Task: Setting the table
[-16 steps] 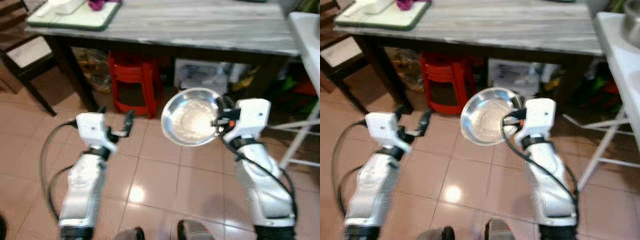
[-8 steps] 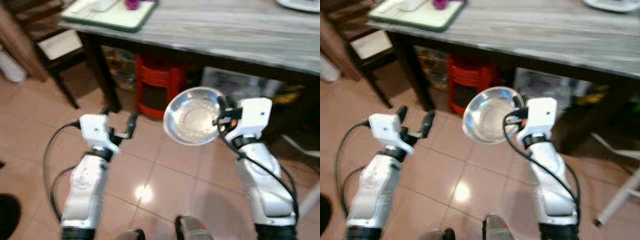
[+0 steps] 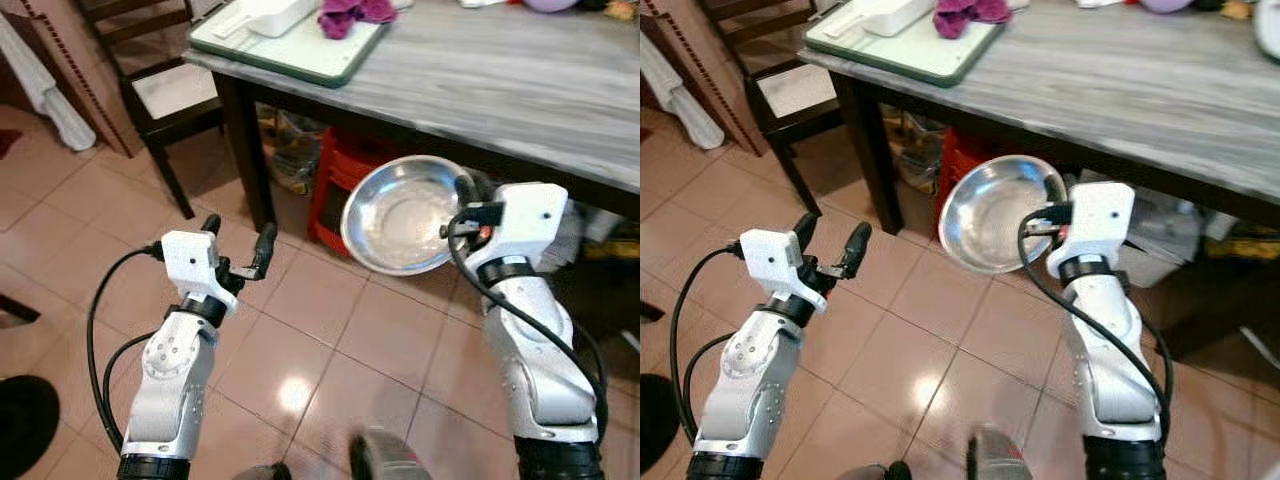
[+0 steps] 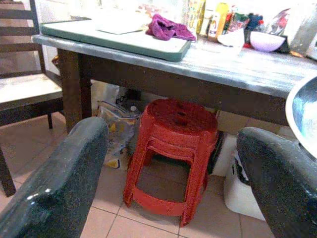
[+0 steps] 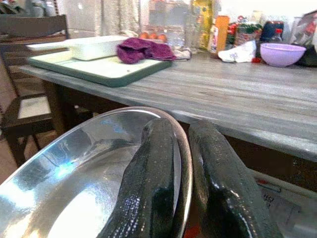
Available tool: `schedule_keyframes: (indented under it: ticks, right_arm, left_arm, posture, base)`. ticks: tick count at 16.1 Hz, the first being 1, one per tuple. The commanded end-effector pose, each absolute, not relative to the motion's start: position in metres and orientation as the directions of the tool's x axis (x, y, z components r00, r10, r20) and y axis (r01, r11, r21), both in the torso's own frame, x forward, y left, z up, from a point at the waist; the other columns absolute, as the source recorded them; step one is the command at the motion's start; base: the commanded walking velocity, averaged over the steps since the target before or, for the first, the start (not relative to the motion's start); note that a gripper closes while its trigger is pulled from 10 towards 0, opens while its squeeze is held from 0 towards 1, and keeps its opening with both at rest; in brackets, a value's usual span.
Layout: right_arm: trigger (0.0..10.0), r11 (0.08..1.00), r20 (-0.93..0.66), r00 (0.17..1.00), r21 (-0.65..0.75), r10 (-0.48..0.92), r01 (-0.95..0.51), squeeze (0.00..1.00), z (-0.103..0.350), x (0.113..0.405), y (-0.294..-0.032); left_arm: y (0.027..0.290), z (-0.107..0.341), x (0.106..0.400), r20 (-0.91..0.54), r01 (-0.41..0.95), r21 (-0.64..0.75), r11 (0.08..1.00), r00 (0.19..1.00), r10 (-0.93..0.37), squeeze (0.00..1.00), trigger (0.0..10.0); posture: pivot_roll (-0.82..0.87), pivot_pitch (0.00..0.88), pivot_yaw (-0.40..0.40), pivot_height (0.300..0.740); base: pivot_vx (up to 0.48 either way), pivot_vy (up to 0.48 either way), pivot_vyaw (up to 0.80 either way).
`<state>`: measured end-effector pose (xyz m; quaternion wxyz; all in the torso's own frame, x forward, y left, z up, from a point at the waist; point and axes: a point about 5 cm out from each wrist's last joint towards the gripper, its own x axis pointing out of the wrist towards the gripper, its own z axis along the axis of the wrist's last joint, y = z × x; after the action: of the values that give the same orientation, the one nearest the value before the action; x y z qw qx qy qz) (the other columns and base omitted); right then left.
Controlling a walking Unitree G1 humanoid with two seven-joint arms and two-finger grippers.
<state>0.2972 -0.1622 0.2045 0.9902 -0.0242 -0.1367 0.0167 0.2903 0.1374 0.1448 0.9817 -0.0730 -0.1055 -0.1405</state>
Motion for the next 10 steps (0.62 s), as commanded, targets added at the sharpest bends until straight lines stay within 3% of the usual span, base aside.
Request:
schedule_keyframes:
  ticks: [1, 10]
  right_arm:
    - [10.0, 0.999, 0.276, 0.961, -0.038, 0.003, 0.008, 0.0, 0.2058, 0.2962, -0.17]
    - [10.0, 0.999, 0.286, 0.958, -0.049, 0.012, 0.002, 0.0, 0.2075, 0.2961, -0.1674]
  left_arm:
    - [0.1335, 0.1435, 0.2889, 0.222, 0.315, -0.113, 0.942, 0.932, -0.285, 0.0, 10.0]
    - [0.1313, 0.1436, 0.2889, 0.224, 0.323, -0.115, 0.939, 0.93, -0.292, 0.0, 10.0]
  posture:
    - [-0.18, 0.224, 0.014, 0.74]
    - [-0.18, 0.224, 0.014, 0.74]
  base:
    - [0.48, 0.0, -0.8]
    - [0.343, 0.0, -0.8]
